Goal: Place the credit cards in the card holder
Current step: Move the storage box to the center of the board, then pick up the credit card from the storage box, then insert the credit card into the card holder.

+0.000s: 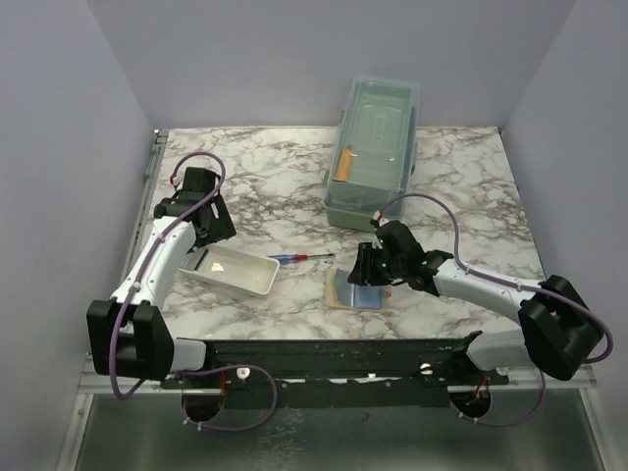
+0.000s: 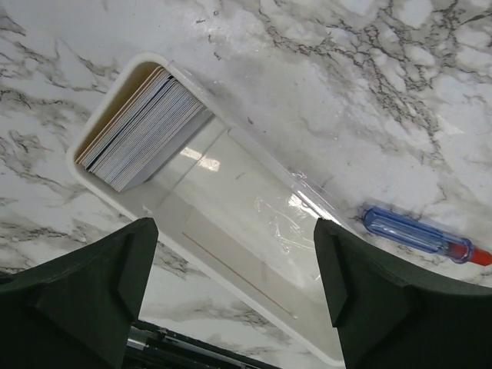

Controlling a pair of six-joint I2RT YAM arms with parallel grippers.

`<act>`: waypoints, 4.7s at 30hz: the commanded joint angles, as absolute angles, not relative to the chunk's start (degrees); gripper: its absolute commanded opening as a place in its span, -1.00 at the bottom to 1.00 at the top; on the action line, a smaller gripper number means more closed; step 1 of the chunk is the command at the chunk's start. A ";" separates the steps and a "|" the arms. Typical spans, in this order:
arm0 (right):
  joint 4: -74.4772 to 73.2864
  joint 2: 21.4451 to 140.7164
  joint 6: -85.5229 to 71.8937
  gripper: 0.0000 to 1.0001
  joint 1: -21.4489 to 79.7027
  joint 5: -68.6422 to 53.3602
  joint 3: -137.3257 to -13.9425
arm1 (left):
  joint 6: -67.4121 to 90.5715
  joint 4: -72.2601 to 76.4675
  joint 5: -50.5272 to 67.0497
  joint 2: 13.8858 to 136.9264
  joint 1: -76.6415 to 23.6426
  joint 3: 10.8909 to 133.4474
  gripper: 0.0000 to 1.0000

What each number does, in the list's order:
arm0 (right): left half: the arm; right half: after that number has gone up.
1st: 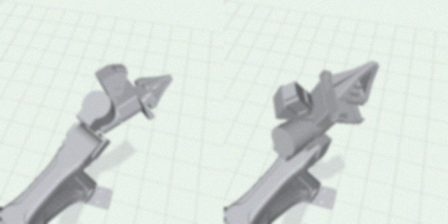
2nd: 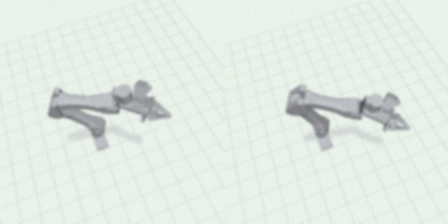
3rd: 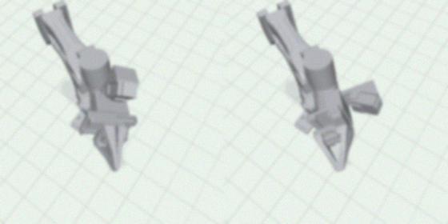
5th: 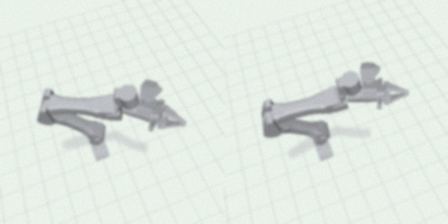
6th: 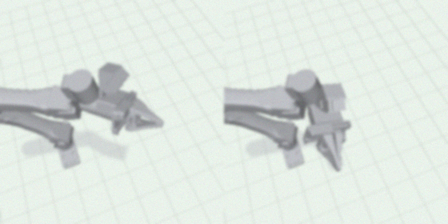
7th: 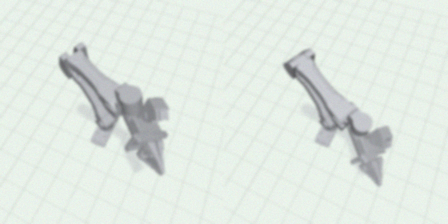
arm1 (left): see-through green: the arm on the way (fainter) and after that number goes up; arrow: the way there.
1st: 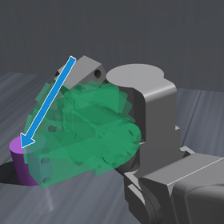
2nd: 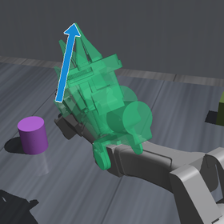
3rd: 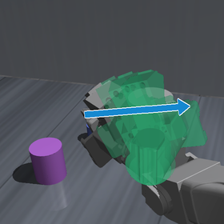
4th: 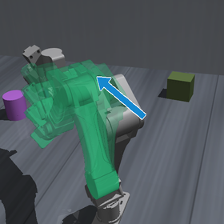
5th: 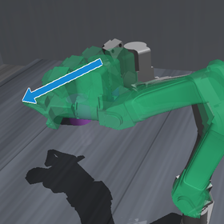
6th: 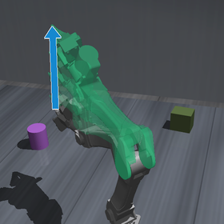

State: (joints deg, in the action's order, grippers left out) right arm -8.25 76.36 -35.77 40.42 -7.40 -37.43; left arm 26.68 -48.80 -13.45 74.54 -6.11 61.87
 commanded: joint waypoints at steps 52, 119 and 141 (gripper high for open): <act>-6.33 72.80 -30.17 0.04 40.16 -12.25 -37.15 | 28.44 -62.64 -23.17 87.70 -9.57 73.55 0.87; -10.10 71.78 -31.60 0.05 40.14 -9.34 -37.37 | 28.14 -58.83 -33.16 88.05 -10.90 71.55 -1.00; -14.95 72.77 -39.73 -0.33 38.26 -3.27 -31.68 | 39.48 -17.09 36.03 66.51 -26.57 54.89 -1.00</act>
